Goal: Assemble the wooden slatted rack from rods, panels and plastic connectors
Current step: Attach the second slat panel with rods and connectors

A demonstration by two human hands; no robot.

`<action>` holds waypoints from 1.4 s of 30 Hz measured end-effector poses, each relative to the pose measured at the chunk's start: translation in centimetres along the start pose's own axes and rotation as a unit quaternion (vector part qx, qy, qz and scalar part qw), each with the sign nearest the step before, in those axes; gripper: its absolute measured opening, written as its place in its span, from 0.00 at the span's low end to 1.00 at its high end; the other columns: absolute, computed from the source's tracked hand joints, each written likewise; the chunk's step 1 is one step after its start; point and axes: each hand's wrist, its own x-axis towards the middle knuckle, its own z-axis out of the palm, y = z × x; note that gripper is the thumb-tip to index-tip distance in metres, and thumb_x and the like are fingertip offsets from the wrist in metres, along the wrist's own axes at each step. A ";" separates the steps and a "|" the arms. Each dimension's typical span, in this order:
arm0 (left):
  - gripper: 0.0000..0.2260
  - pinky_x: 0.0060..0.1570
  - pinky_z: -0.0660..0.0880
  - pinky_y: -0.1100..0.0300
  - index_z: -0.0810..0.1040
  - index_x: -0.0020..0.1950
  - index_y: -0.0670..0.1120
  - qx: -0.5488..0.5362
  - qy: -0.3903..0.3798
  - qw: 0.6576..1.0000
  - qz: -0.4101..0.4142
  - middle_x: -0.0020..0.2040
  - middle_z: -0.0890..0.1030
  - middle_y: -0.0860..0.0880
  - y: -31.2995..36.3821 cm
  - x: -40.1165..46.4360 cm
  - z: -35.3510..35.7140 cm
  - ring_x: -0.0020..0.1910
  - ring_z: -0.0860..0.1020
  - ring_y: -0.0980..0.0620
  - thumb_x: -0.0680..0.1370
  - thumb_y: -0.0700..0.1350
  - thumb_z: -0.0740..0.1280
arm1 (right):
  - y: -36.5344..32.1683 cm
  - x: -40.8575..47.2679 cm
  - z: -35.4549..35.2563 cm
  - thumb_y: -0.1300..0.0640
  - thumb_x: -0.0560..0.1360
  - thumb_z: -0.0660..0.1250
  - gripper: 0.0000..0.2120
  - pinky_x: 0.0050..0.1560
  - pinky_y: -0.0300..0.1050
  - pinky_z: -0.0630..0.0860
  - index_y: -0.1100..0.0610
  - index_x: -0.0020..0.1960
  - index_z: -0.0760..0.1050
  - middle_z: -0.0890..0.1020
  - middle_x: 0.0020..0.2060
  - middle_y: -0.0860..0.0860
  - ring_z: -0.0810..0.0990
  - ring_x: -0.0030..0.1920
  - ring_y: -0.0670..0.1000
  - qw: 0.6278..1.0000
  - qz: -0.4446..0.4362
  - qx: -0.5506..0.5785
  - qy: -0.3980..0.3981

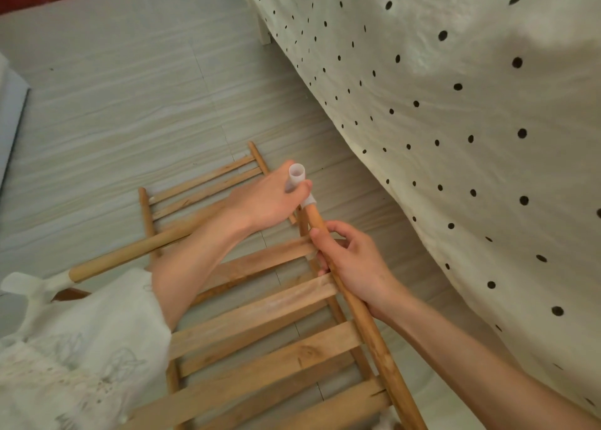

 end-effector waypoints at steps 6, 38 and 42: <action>0.11 0.54 0.73 0.47 0.67 0.51 0.54 0.010 0.002 1.000 -0.003 0.47 0.79 0.50 0.2 -0.3 -0.1 0.48 0.77 0.48 0.79 0.59 0.53 | 0.3 0.2 -0.1 0.53 0.77 0.64 0.09 0.33 0.37 0.71 0.58 0.50 0.78 0.72 0.23 0.45 0.71 0.25 0.43 1.000 0.002 -0.004 0.001; 0.12 0.41 0.68 0.55 0.73 0.49 0.53 0.086 0.116 0.989 -0.011 0.46 0.81 0.49 0.5 -1.5 0.6 0.47 0.77 0.43 0.77 0.57 0.55 | -2.4 -0.3 1.1 0.45 0.81 0.51 0.22 0.21 0.35 0.69 0.59 0.39 0.72 0.76 0.29 0.51 0.70 0.15 0.41 0.966 0.045 -0.252 -0.038; 0.21 0.48 0.66 0.53 0.69 0.63 0.47 0.116 0.091 0.989 0.007 0.55 0.79 0.46 0.1 -1.0 -0.2 0.55 0.76 0.42 0.81 0.59 0.51 | -3.1 1.0 1.3 0.44 0.81 0.51 0.24 0.22 0.34 0.69 0.61 0.40 0.74 0.77 0.28 0.52 0.69 0.15 0.41 0.958 0.038 -0.281 -0.037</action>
